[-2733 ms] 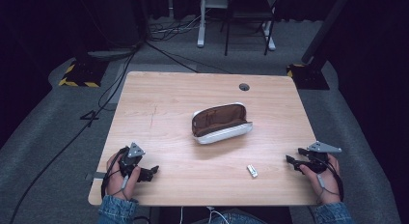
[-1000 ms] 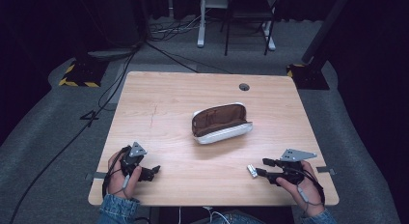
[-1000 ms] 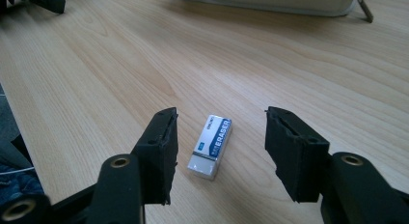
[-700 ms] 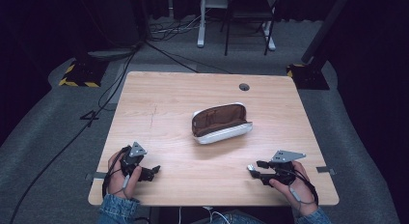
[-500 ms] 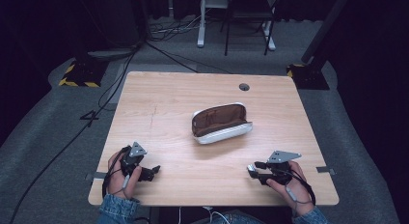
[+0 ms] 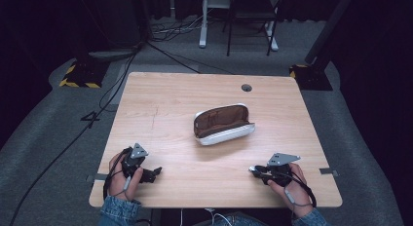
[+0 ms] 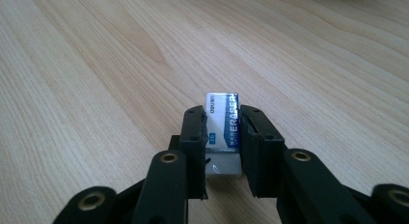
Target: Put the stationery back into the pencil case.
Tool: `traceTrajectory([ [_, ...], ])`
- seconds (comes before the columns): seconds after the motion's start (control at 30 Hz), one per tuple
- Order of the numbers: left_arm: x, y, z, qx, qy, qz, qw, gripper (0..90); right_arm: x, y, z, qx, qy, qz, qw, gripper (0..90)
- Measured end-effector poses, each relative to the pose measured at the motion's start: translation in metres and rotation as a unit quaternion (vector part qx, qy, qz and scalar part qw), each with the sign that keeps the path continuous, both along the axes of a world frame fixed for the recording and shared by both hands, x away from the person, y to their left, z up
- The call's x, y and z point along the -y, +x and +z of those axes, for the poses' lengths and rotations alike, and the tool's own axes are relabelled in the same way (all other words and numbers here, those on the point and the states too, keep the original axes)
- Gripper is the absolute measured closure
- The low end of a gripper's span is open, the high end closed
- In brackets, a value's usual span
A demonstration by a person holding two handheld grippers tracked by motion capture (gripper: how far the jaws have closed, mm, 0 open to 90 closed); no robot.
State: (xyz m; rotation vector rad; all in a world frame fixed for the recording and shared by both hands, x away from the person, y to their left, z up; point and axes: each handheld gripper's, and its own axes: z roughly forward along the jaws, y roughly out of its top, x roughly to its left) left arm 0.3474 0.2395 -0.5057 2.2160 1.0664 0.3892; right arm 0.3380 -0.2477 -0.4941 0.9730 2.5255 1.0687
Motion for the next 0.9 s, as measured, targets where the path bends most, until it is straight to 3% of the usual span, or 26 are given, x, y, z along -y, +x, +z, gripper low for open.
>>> traceTrajectory([
  [0.53, 0.0, 0.0, 0.0, 0.0, 0.0, 0.0, 1.0, 0.1, 0.002, 0.001, 0.004, -0.003, 0.011, -0.01, 0.9999, 74.0],
  [0.73, 0.0, 0.0, 0.0, 0.0, 0.0, 0.0, 1.0, 0.1, 0.004, 0.0, 0.014, 0.0, 0.025, -0.006, 0.9997, 74.0],
  [0.9, 0.0, 0.0, 0.0, 0.0, 0.0, 0.0, 1.0, 0.1, 0.005, 0.0, 0.024, 0.005, 0.021, -0.002, 0.9998, 74.0],
])
